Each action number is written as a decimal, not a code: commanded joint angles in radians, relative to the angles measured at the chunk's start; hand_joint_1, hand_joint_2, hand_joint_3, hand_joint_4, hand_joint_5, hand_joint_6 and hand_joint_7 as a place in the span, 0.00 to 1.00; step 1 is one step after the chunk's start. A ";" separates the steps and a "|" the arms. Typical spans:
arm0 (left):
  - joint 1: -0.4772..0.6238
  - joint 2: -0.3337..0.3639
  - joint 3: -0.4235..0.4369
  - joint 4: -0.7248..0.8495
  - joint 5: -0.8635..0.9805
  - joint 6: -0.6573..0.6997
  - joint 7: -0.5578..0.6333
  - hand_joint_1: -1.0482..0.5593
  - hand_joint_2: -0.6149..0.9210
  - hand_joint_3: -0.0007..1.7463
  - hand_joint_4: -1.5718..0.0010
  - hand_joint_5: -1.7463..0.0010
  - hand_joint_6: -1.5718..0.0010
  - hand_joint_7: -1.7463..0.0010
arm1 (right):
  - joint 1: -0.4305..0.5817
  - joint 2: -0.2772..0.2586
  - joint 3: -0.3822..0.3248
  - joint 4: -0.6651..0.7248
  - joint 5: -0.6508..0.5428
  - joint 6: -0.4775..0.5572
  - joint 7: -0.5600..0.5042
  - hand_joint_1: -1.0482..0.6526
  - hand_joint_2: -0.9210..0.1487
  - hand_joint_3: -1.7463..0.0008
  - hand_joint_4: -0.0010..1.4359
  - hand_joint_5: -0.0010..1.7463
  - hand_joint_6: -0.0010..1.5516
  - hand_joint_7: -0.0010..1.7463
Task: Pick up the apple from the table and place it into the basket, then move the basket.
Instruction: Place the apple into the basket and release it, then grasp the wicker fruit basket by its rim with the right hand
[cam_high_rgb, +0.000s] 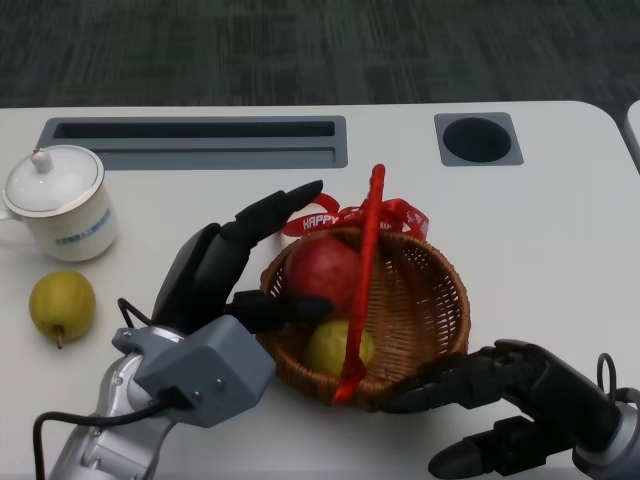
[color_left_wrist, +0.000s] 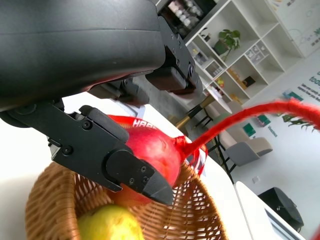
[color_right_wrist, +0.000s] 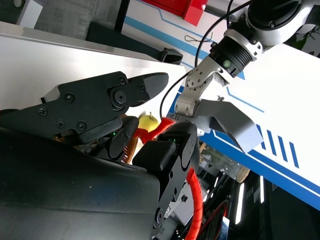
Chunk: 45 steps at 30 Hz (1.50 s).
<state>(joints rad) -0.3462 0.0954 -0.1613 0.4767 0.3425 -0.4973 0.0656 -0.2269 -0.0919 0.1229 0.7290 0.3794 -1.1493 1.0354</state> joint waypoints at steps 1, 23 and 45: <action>-0.018 0.031 -0.010 -0.029 0.008 0.013 -0.025 0.11 0.95 0.01 0.94 1.00 0.85 1.00 | -0.005 -0.012 -0.010 -0.004 0.012 -0.003 -0.008 0.45 0.02 1.00 0.61 0.00 0.53 0.00; 0.150 0.077 0.044 -0.329 -0.075 0.064 -0.069 0.30 0.94 0.00 0.79 0.98 0.71 0.99 | -0.150 -0.110 -0.041 -0.049 0.077 -0.118 0.021 0.40 0.04 1.00 0.66 0.01 0.55 0.00; 0.410 0.195 0.223 -0.574 -0.207 0.008 -0.151 0.33 0.92 0.00 0.70 0.99 0.65 0.99 | -0.539 -0.200 -0.015 0.403 -0.435 -0.407 -0.049 0.23 0.10 0.99 0.54 0.00 0.47 0.01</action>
<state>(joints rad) 0.0540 0.2668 0.0423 -0.0962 0.1440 -0.4693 -0.0750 -0.7346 -0.2938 0.1204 1.1117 0.0010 -1.4723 1.0250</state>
